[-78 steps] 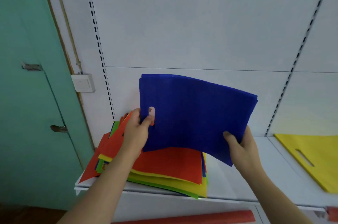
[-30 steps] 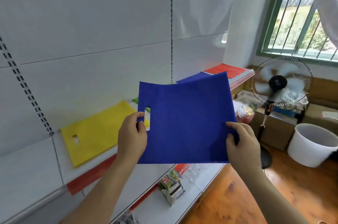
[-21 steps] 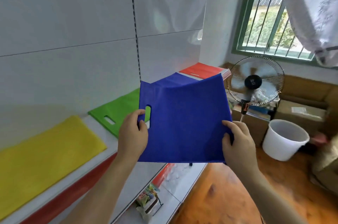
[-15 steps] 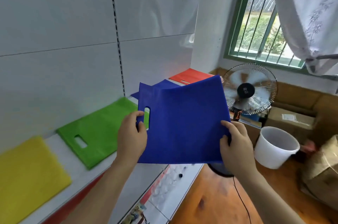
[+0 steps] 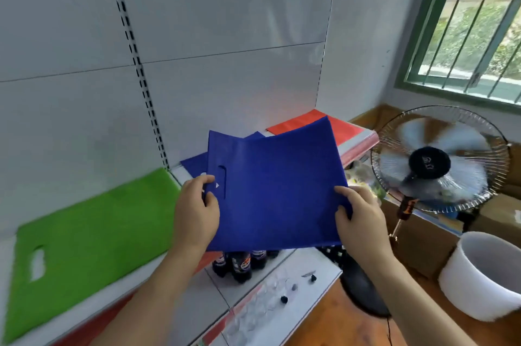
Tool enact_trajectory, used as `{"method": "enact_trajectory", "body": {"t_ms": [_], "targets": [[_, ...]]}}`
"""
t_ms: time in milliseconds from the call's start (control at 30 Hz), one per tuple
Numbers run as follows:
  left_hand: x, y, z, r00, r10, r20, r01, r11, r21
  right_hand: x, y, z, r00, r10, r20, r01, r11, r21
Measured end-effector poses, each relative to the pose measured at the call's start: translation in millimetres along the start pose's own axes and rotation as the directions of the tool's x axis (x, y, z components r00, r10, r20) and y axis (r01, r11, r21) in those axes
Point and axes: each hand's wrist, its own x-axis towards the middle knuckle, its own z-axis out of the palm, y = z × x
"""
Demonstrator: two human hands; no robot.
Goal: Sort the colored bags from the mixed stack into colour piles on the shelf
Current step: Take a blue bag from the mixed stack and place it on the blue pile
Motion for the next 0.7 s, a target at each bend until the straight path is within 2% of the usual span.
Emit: {"method": "enact_trajectory", "body": {"t_ms": [200,467,700], "targets": [[14,0,32,0.981,-0.128,-0.144,0.144,0.984,0.107,93,23,22,0.983,-0.139,0.118,0.133,0.99,0.054],[48,-26,51,0.96,-0.229,-0.162,0.263,0.937,0.232,175,15,91,0.918,-0.272,0.29,0.266,0.962,0.06],[68,-44,73,0.937,-0.3,-0.181,0.346,0.876,0.337,219,23,132,0.866,-0.278,0.416,0.308,0.951,-0.007]]}}
